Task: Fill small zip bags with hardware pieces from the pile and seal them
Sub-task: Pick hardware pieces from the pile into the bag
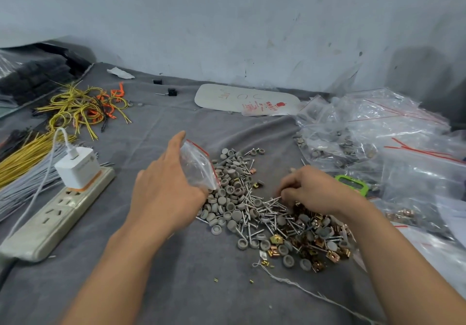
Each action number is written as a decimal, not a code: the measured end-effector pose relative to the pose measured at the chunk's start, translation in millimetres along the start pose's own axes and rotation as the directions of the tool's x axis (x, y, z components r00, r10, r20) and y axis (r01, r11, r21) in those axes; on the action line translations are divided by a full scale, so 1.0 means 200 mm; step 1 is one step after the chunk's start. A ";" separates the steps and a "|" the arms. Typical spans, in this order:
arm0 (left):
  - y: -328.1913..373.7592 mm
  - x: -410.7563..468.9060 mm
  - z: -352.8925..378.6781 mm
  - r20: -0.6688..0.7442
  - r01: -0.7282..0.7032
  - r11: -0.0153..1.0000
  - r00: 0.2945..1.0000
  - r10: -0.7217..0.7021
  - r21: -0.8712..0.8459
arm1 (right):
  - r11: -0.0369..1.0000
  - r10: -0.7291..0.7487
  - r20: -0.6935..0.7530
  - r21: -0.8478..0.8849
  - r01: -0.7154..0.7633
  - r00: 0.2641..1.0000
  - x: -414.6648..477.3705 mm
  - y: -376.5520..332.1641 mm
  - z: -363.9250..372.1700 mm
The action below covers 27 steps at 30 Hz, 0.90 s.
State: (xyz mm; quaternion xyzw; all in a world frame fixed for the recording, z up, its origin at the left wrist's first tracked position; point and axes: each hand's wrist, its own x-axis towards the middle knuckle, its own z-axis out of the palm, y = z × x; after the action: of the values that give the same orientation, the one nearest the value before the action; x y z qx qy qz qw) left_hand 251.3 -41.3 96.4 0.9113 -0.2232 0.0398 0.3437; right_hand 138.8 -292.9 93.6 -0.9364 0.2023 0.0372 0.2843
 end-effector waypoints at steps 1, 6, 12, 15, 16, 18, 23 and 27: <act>0.00 0.00 0.01 0.003 -0.003 1.000 1.000 0.003 0.005 | 0.999 -0.002 -0.019 0.048 0.003 1.000 0.00 0.00 0.00; 0.03 0.01 0.06 0.017 -0.041 0.998 0.999 0.040 0.049 | 0.912 0.038 -0.113 0.410 0.012 0.993 -0.02 0.03 -0.01; 0.10 -0.02 0.12 0.092 -0.105 0.988 0.991 0.095 0.109 | 0.687 0.039 -0.212 0.715 0.127 0.977 -0.10 -0.01 0.01; 0.14 -0.04 0.15 0.207 -0.118 0.992 0.973 0.107 0.041 | 0.672 0.015 -0.294 0.711 0.209 0.956 -0.16 -0.04 0.02; 0.15 -0.05 0.16 0.248 -0.122 0.992 0.962 0.114 0.018 | 0.681 0.005 -0.322 0.694 0.233 0.947 -0.18 -0.06 0.04; 0.16 -0.06 0.18 0.303 -0.157 0.988 0.942 0.147 0.007 | 0.714 -0.012 -0.372 0.646 0.269 0.928 -0.22 -0.09 0.06; 0.18 -0.07 0.19 0.334 -0.214 0.976 0.918 0.215 -0.041 | 0.830 -0.005 -0.460 0.493 0.261 0.888 -0.20 -0.21 0.16; 0.18 -0.07 0.18 0.342 -0.236 0.962 0.900 0.270 -0.140 | 0.842 -0.045 -0.392 0.479 0.246 0.919 -0.15 -0.28 0.21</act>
State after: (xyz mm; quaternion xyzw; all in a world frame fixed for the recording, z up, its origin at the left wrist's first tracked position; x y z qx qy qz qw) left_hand 220.8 -83.0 88.0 0.8491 -0.4002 -0.0932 0.3320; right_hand 135.2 -216.8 91.8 -0.8276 0.1810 -0.2155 0.4857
